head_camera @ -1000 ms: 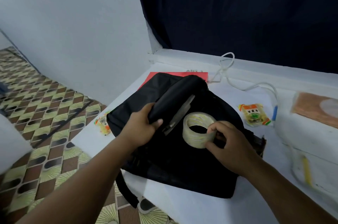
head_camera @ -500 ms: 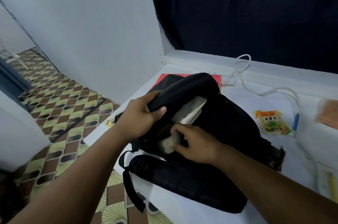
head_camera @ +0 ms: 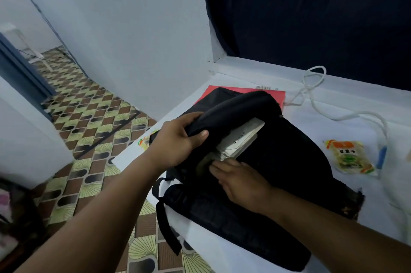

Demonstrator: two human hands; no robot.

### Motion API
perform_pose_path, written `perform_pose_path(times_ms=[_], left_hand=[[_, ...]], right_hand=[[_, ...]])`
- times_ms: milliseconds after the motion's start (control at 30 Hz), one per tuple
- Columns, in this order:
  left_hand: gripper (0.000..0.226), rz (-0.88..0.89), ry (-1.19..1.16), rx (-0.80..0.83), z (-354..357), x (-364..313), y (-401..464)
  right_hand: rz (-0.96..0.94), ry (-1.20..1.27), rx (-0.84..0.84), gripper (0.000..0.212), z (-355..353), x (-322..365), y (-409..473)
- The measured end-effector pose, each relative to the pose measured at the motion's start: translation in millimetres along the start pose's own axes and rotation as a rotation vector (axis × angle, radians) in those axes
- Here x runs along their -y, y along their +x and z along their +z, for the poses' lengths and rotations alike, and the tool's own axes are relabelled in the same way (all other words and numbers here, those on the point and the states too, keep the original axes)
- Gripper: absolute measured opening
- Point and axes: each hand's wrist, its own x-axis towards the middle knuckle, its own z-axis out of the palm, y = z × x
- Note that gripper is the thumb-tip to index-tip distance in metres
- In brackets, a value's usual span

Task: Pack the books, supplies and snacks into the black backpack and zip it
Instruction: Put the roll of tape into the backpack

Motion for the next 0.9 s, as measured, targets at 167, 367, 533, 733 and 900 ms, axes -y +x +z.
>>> perform_pose_path(times_ms=[167,367,533,733,900], left_hand=[[0.038,-0.012,-0.014,0.013,0.0,-0.3,0.3],[0.036,-0.008,-0.024,0.01,0.8,-5.8,-3.9],[0.036,-0.013,-0.041,0.016,0.5,-4.5,-6.5],[0.04,-0.074,-0.006,0.028,17.3,0.5,-12.1],[0.063,-0.103,0.083,0.179,41.9,-1.4,-21.6]], right_hand=[[-0.01,-0.18,0.356,0.036,-15.4,10.5,21.4],[0.103,-0.383,0.676,0.041,-27.7,33.7,54.2],[0.105,0.041,0.332,0.034,-19.5,10.5,25.3],[0.251,0.458,-0.089,0.042,-33.4,-5.8,-38.2],[0.387,0.501,-0.329,0.022,-54.9,-13.1,-83.0]])
